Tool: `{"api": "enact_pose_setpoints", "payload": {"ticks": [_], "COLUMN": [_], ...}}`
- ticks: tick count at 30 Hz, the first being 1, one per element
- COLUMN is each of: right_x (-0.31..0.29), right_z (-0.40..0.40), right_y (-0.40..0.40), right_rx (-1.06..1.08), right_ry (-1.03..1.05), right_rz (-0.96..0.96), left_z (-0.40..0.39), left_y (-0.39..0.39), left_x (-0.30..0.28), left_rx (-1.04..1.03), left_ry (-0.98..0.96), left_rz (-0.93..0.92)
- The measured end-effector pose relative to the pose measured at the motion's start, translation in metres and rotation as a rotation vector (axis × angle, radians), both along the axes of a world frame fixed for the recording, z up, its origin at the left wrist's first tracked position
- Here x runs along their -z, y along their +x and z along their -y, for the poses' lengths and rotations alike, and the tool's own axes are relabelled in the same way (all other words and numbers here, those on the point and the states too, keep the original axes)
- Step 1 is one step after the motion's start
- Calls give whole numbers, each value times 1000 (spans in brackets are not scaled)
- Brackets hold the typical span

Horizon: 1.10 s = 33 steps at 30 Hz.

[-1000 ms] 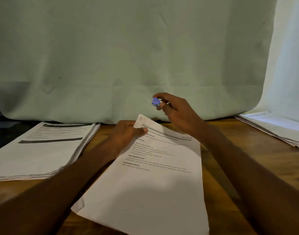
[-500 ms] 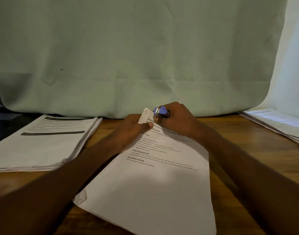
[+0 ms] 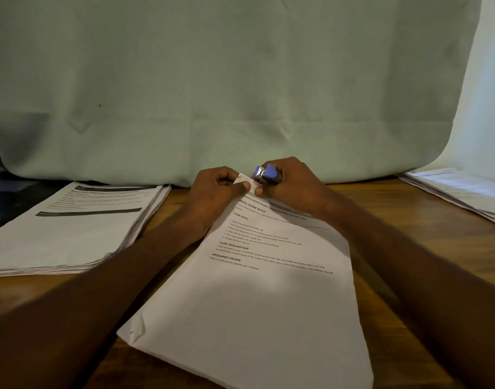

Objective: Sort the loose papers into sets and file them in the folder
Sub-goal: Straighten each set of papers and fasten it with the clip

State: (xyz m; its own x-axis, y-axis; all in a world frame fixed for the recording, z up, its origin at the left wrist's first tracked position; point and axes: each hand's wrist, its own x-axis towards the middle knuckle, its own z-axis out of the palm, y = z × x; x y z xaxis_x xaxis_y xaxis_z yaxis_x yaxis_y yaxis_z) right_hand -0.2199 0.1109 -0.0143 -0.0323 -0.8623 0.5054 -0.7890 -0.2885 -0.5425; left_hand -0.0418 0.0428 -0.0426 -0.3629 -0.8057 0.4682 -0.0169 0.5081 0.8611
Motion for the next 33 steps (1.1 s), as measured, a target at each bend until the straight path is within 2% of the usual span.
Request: {"api": "enact_pose_setpoints", "payload": {"ticks": [7,11,15,19,24,28,30,33], "right_x": [-1,1,2,2,3,-4,-5,-2], "right_z": [4,6,2,1,4,-1,-3,-2], "right_y": [-2,-4,-7,-6,-10,-8,-4,-3], "right_rx": [1,-10,-17,-20,174,36,-40,-67], "right_ry": [-51,-39,-24,-8,-85,32,42,-36], "right_rz": [12,18,72,81,219,364,344,179], "left_z": [-4,-7,-10,-11,-10,-8,-7,-7], "left_y": [3,3,5,4,8,7,7,7], "left_x": [-1,1,-1,-2,-1,-1,-1,-1], "left_rx": [119,53,71,-6,-26,-36,-39,-56], "left_ry": [129,75,168,88,121,140,131,114], "left_rz": [53,47,78,108,126,135,134,130]}}
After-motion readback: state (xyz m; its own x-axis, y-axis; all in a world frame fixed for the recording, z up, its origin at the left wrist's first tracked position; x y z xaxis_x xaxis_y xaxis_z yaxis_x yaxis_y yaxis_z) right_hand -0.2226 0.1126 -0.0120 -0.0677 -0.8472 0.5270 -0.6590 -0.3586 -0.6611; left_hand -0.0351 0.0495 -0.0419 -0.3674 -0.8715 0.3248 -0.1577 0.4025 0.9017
